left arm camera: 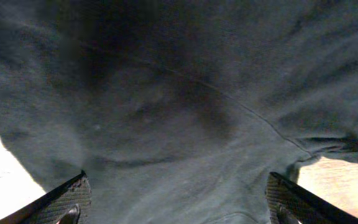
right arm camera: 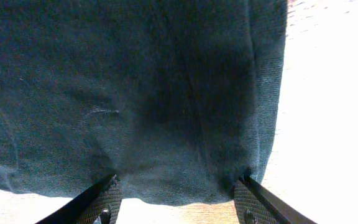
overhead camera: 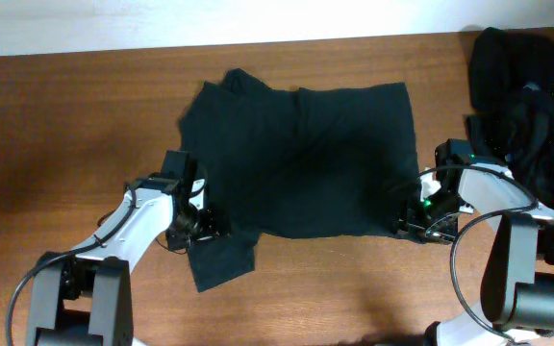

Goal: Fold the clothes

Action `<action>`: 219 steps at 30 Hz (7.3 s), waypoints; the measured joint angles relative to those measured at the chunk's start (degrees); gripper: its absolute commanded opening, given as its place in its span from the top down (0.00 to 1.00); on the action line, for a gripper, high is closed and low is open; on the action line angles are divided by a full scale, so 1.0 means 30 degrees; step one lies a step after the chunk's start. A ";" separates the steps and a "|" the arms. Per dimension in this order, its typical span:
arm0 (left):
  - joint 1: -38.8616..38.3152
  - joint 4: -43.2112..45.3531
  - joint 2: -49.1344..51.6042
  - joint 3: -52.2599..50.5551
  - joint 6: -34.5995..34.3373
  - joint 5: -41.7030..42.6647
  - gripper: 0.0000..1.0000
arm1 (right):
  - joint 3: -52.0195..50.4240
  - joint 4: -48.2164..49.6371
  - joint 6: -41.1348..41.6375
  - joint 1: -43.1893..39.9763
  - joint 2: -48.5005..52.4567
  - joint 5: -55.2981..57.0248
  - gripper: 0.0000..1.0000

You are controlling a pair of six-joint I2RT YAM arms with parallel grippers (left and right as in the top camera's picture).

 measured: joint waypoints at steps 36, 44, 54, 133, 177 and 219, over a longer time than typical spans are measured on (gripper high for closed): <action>0.0000 -0.0678 0.0000 -0.0539 -0.0933 -0.3956 0.01 | -0.0015 0.0066 0.0000 0.0000 0.0000 -0.0007 0.36; -0.0022 0.0831 -0.0954 -0.1938 -0.1290 -0.4182 0.17 | -0.0015 0.0066 -0.0007 0.0000 0.0000 -0.0015 0.36; 0.0117 0.1239 -0.0998 -0.2069 -0.1297 -0.4379 0.80 | -0.0015 0.0066 -0.0015 0.0000 0.0000 -0.0015 0.35; 0.0335 -0.1311 -0.0270 0.3621 -0.1304 -0.2069 0.99 | 0.2980 -0.2346 -0.0029 0.0036 -0.0015 -0.0627 0.96; 0.2142 0.0415 -0.0277 0.4612 -0.1399 -0.0510 0.94 | 0.4750 -0.0831 0.1406 0.0036 0.0007 -0.1093 0.96; 0.0554 -0.0692 -0.0270 0.4262 0.3089 -0.1902 0.46 | 0.4758 -0.0750 0.1865 0.0036 0.0007 -0.1239 0.96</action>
